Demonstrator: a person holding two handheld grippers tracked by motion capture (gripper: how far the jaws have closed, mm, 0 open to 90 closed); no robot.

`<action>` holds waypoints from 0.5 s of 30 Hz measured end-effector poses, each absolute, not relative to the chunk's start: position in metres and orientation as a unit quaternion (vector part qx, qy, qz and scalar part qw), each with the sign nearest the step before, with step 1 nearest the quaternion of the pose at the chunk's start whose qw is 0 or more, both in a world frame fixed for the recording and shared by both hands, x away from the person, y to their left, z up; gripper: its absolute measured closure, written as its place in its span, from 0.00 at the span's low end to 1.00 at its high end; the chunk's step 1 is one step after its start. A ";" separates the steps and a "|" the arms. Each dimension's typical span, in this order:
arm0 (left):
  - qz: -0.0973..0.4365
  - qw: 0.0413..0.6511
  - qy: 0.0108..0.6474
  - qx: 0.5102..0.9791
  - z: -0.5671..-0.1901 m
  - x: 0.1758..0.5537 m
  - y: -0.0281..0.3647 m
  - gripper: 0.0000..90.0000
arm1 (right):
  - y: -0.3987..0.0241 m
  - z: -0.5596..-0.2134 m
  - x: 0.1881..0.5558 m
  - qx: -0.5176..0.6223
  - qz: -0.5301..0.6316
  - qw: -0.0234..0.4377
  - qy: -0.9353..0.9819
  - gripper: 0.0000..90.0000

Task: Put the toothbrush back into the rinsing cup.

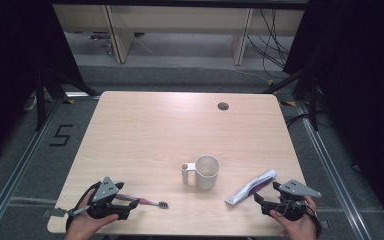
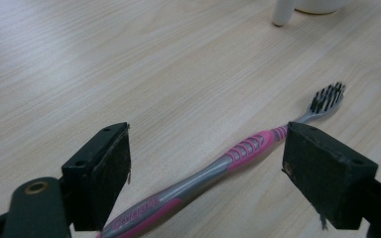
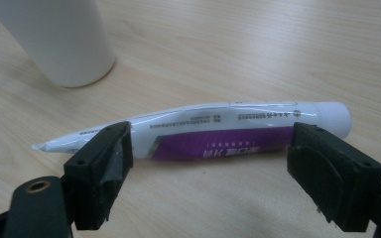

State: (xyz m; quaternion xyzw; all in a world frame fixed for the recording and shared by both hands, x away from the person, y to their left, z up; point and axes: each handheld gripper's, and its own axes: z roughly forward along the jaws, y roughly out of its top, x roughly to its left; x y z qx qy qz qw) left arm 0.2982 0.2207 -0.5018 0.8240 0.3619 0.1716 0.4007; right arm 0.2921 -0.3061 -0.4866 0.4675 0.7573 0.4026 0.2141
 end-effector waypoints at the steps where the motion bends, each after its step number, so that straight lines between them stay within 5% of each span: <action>1: 0.172 0.401 0.362 0.824 -0.502 0.298 0.221 0.20 | -0.306 -0.487 0.292 0.465 0.404 0.214 0.758 0.21; 15: 0.174 0.393 0.350 0.832 -0.502 0.296 0.218 0.20 | -0.303 -0.487 0.293 0.459 0.396 0.215 0.765 0.22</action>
